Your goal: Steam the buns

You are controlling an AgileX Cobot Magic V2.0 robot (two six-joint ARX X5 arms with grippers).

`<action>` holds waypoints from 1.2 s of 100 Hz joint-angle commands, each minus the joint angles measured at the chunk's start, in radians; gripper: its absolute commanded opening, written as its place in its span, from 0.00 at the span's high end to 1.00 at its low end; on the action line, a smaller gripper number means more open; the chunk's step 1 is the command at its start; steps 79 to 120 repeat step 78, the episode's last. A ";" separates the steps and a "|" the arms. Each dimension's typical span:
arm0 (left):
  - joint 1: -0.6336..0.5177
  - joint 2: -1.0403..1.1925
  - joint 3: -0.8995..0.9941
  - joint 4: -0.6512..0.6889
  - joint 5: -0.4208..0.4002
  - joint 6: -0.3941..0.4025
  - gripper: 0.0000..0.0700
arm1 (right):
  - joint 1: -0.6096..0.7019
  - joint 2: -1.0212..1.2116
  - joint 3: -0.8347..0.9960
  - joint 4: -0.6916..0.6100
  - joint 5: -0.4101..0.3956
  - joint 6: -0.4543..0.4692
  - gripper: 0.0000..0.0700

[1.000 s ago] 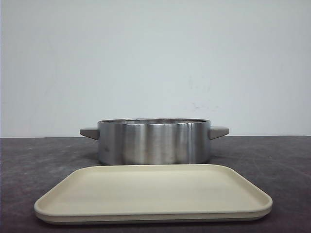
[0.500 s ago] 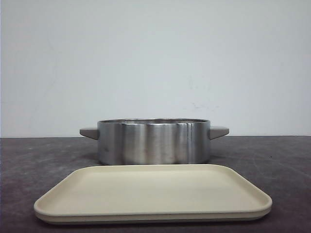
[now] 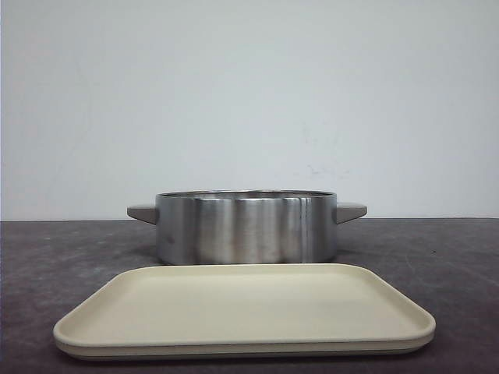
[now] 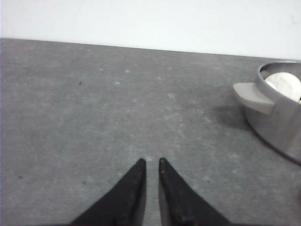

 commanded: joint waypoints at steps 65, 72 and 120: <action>0.003 0.002 -0.018 -0.006 -0.001 0.039 1.00 | 0.000 0.000 -0.003 0.008 0.000 -0.006 0.97; 0.003 0.001 -0.018 -0.006 -0.001 0.039 1.00 | 0.000 0.000 -0.003 0.008 0.000 -0.006 0.97; 0.003 0.001 -0.018 -0.006 -0.001 0.039 1.00 | 0.000 0.000 -0.003 0.008 0.000 -0.006 0.97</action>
